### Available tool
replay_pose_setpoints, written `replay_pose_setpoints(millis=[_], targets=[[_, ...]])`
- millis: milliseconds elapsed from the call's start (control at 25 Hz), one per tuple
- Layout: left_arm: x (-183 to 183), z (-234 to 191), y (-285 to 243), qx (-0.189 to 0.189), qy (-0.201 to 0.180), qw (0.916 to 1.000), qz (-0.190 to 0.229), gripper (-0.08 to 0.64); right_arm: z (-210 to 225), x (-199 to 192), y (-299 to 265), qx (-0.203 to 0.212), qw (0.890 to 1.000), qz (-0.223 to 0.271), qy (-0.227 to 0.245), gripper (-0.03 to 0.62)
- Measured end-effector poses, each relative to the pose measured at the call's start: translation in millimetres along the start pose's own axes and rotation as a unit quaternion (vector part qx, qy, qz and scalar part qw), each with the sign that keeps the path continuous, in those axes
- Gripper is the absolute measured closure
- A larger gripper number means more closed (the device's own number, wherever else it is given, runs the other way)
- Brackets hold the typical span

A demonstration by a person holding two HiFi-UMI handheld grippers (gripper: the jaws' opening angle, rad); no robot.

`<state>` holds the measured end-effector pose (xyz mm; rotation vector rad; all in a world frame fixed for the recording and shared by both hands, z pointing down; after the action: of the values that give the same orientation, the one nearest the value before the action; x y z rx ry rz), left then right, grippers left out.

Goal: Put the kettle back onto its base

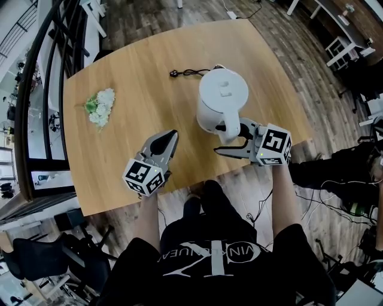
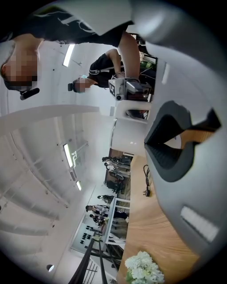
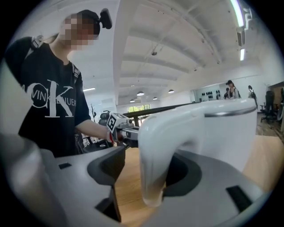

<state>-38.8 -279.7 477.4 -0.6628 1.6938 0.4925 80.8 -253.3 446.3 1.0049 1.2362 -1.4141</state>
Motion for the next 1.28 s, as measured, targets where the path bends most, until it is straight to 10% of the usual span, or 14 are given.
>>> replay_pose_setpoints(millis=[240,400,1280], targets=[[-7,6,-5,0.001,0.004,0.9999,-0.01,0.549,8,5,9,-0.001,0.997,0.071,-0.023,0.377],[-13,10,-7,-0.002,0.008,0.9998,-0.017,0.549,6,-40,2,-0.01,0.999,0.012,-0.031,0.377],[-22,28,-13,-0.012,0.008,0.9997,-0.019,0.549,12,-24,66,-0.17,0.98,0.1,-0.039,0.416]])
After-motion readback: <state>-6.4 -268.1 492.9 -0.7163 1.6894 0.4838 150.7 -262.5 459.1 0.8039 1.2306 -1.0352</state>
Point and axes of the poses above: the fingertips, and each gripper's own axes: y backward along the fingers, z to its right, x out of its top, the point moved 1 cm from there along y, backward along the fingers, and after that the axes turned 7 degrees about z, right-handed, at the moved point
